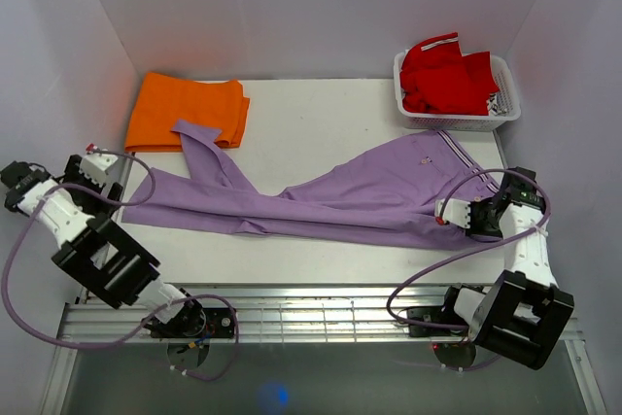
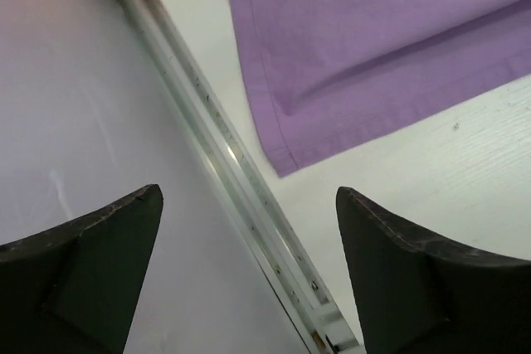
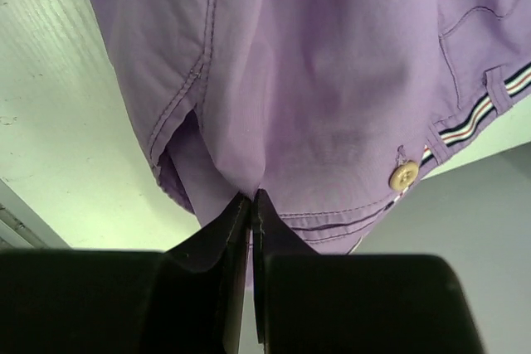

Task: Fold and stack the trousers
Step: Flatten the trousers out

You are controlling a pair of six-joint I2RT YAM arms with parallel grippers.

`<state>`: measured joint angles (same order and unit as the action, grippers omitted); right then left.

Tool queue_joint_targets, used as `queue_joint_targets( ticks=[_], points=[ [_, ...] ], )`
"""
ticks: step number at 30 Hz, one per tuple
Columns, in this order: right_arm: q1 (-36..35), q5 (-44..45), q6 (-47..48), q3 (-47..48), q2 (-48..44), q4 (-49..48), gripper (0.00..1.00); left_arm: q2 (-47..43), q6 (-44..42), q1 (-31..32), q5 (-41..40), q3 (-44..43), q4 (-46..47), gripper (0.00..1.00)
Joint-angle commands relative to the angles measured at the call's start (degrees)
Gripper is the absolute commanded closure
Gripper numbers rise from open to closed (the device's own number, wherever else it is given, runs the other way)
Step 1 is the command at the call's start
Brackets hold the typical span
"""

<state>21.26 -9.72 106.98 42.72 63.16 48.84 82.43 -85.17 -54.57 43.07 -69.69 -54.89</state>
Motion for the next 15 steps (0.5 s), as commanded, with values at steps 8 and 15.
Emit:
queue_joint_targets(
  ticks=[8, 15],
  points=[
    [0.10, -1.97, -4.67, 11.77, 12.33, 5.12, 0.92, 23.97, 5.19, 18.52, -8.96, -20.38, -7.32, 0.02],
    [-0.60, -0.04, -5.20, 15.11, 16.55, 6.44, 0.92, 38.56, -3.16, 20.90, -10.19, -32.78, -13.04, 0.06]
  ],
)
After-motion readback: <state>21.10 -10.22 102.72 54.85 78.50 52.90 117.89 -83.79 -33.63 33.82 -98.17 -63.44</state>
